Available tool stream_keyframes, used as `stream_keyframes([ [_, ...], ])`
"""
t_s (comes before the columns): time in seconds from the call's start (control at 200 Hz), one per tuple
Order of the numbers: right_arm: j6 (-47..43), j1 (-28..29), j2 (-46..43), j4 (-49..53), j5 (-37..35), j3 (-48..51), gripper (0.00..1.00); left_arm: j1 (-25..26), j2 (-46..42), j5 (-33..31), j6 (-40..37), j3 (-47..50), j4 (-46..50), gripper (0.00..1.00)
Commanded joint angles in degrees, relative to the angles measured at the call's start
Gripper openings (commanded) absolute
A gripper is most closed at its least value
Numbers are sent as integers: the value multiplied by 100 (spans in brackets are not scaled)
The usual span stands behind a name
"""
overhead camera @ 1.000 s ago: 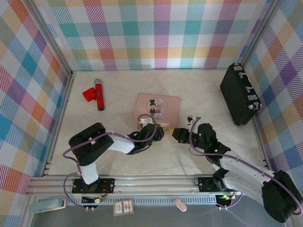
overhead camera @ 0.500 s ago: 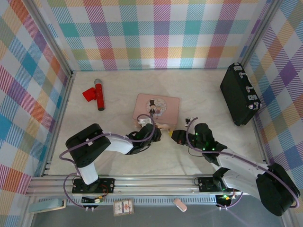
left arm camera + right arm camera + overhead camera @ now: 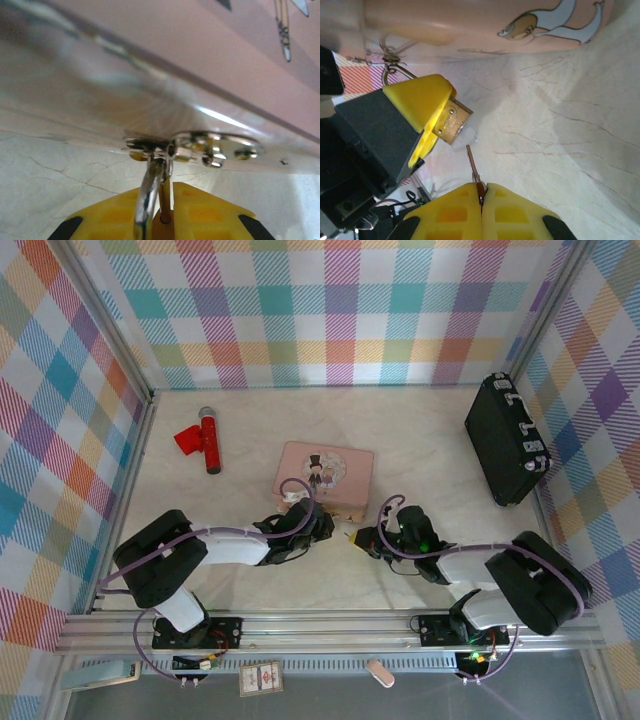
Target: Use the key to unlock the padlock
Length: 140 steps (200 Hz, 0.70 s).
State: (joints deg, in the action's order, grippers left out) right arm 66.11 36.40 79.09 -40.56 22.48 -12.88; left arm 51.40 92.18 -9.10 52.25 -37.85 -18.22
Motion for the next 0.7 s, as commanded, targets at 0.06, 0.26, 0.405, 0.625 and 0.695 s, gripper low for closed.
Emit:
stream_keyframes([
  [0.06,307,60,155,-996,93,39,0,-169,-205,401,410,68,-788,0],
  [0.26,324,60,147,-1223,-14,171,0,-326,-78,858,904,170,-1461,0],
  [0.405,262,59,174,-1104,-24,198,0,-390,-102,902,1166,181,-1434,0],
  [0.625,424,60,485,-1610,158,243,0,-454,-53,884,1517,387,-1856,0],
  [0.695,525,64,589,-1737,194,243,0,-454,7,900,1613,464,-2121,0],
])
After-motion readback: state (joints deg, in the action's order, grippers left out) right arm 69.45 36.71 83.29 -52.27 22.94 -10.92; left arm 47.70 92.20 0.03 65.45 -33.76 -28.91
